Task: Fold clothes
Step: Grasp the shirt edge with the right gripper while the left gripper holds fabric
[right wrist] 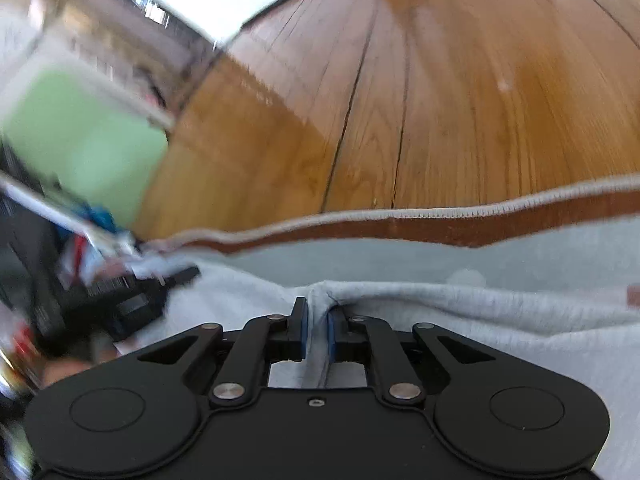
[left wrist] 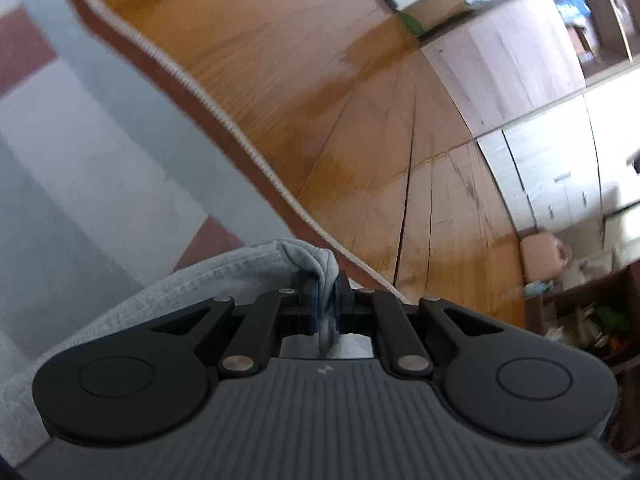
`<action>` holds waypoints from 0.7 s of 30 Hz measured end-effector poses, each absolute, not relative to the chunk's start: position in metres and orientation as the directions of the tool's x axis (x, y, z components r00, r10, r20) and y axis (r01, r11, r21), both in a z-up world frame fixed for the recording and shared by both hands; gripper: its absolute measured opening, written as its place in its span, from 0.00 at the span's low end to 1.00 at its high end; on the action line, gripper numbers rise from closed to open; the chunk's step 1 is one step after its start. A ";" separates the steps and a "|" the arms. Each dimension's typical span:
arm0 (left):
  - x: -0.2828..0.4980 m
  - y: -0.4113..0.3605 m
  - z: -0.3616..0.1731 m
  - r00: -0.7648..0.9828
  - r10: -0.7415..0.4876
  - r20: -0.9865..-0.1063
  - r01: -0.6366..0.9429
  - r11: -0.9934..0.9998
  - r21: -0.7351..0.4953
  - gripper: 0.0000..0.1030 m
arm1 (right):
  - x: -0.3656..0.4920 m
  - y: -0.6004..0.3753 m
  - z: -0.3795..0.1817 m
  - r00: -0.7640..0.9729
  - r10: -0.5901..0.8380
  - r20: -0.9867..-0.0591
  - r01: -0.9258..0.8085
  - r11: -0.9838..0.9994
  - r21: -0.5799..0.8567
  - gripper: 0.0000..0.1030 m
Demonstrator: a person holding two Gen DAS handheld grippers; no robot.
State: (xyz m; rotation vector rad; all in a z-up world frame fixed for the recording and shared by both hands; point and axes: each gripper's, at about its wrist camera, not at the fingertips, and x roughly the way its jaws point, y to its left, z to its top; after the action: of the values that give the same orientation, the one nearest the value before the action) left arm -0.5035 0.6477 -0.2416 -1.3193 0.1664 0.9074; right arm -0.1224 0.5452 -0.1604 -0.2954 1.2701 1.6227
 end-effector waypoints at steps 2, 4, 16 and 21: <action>-0.513 0.649 -0.251 0.699 0.466 -0.541 -0.592 -0.046 -0.805 0.09 | -0.125 0.550 -0.162 -0.448 0.524 -0.725 -0.826 0.069 0.560 0.13; -0.526 0.647 -0.261 0.752 0.449 -0.482 -0.492 -0.102 -0.864 0.10 | -0.120 0.553 -0.163 -0.466 0.511 -0.722 -0.798 0.110 0.593 0.14; -0.511 0.610 -0.233 0.726 0.372 -0.578 -0.638 0.053 -0.768 0.54 | -0.118 0.556 -0.168 -0.457 0.534 -0.712 -0.750 0.200 0.631 0.27; -0.501 0.613 -0.215 0.392 0.489 -0.779 -0.901 0.033 -0.433 0.15 | -0.127 0.548 -0.156 -0.361 0.577 -0.732 -0.840 0.140 0.525 0.26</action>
State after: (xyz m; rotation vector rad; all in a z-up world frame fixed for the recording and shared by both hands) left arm -0.5015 0.6127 -0.2154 -1.0658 0.4847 1.1362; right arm -0.1274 0.5484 -0.1557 -0.3002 1.2225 1.5221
